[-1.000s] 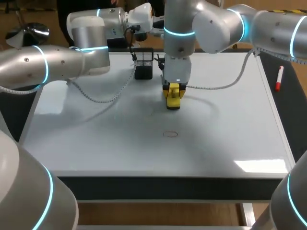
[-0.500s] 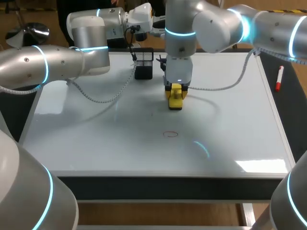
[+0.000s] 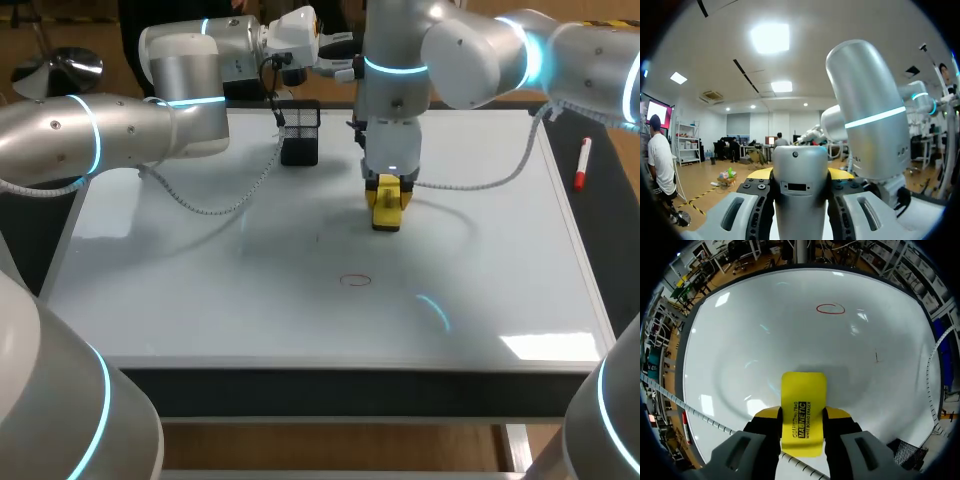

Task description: Pick up the inspection probe, press it on each red-marked spot on the whiteboard one by one, put down the probe, pick up the eraser, and wipe off all the red marks.

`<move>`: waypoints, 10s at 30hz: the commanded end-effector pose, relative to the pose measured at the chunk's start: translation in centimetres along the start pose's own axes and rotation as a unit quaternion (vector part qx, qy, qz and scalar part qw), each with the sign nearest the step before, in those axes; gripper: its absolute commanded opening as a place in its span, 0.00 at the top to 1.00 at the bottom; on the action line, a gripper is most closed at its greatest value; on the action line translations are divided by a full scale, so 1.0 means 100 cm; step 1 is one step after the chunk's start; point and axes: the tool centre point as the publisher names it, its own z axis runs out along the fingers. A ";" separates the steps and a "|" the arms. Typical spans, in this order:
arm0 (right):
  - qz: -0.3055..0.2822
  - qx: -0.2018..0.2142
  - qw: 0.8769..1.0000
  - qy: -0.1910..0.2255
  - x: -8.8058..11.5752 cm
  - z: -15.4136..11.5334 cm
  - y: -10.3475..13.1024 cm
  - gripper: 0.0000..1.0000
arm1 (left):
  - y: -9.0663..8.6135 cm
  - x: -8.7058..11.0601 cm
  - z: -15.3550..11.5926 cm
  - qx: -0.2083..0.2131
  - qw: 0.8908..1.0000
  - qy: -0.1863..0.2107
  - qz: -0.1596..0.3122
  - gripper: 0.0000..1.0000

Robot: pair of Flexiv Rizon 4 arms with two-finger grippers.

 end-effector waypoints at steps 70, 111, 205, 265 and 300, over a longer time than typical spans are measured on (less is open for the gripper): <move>0.181 0.053 0.982 -0.031 0.192 -0.033 0.033 1.00 | -0.002 0.002 0.000 -0.001 1.000 -0.002 0.000 1.00; 0.181 0.053 0.982 -0.031 0.192 -0.033 0.033 1.00 | -0.018 0.155 0.002 0.004 0.997 0.080 0.011 1.00; 0.181 0.053 0.982 -0.031 0.192 -0.033 0.033 1.00 | 0.072 0.292 -0.034 0.005 0.976 0.208 -0.067 1.00; 0.181 0.053 0.982 -0.031 0.192 -0.033 0.033 1.00 | 0.014 0.231 -0.092 0.021 0.956 0.285 -0.060 1.00; 0.181 0.053 0.982 -0.031 0.192 -0.033 0.033 1.00 | 0.018 0.156 -0.156 0.027 0.959 0.271 -0.075 1.00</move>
